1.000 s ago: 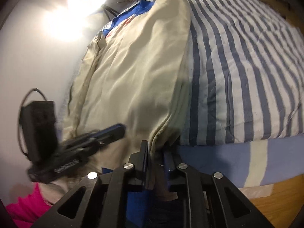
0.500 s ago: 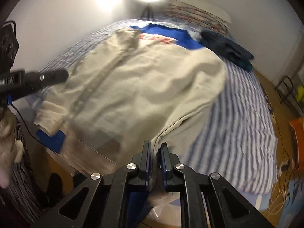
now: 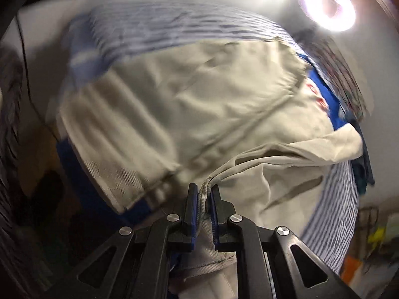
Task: Fold large clothes
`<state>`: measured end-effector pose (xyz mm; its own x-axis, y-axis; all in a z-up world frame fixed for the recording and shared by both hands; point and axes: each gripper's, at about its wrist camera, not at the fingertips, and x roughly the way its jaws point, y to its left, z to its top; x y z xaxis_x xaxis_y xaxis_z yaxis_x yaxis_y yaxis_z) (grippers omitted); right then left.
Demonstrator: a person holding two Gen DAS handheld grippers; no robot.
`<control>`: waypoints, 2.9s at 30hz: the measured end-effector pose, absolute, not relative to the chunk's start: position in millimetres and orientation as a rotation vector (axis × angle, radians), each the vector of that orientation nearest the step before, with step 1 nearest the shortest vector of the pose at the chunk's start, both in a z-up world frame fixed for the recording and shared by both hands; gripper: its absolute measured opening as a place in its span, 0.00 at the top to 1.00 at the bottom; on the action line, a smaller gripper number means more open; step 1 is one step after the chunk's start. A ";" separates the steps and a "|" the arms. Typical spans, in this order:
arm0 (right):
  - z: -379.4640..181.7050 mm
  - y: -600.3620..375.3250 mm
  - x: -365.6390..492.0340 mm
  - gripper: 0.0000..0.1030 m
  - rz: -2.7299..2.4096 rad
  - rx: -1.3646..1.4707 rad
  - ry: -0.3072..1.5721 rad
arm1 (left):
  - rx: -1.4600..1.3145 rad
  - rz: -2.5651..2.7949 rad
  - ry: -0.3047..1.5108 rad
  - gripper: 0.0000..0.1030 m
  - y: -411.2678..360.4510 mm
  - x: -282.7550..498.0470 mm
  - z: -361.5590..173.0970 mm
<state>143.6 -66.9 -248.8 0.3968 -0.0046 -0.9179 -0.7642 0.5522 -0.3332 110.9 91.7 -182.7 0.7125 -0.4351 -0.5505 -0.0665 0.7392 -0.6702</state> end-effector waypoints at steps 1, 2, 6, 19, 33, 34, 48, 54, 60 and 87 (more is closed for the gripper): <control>-249.2 -68.7 146.1 0.90 0.575 -0.839 1.075 | -0.727 -0.222 0.767 0.94 93.4 109.1 -185.0; -246.7 -73.8 150.1 0.88 0.589 -0.782 1.094 | -0.730 -0.219 0.771 0.94 95.1 109.9 -188.1; -226.6 -107.9 163.9 0.72 0.688 -0.516 1.170 | -0.730 -0.221 0.786 0.94 93.6 109.0 -192.7; -177.2 -283.9 262.4 0.47 0.495 0.162 1.069 | -0.494 -0.488 0.972 0.94 -36.9 119.3 -213.6; -210.1 -339.5 427.6 0.33 0.312 0.544 1.025 | -0.388 -0.560 1.122 0.94 -84.5 130.8 -257.8; -211.7 -336.1 435.7 0.33 0.303 0.526 1.030 | -0.387 -0.564 1.125 0.94 -85.2 131.2 -258.9; -192.6 -226.0 496.1 0.99 0.325 0.132 1.088 | -0.400 -0.602 1.145 0.94 -86.8 130.5 -266.3; -243.0 -146.7 525.8 0.99 0.319 -0.046 1.161 | -0.412 -0.599 1.157 0.94 -87.3 132.2 -267.4; -252.6 -147.3 527.3 0.60 0.408 0.072 1.185 | -0.419 -0.605 1.161 0.94 -87.2 134.6 -266.9; -189.7 -218.8 378.4 0.67 0.513 0.218 1.108 | -0.368 -0.602 1.003 0.94 -40.3 69.9 -204.5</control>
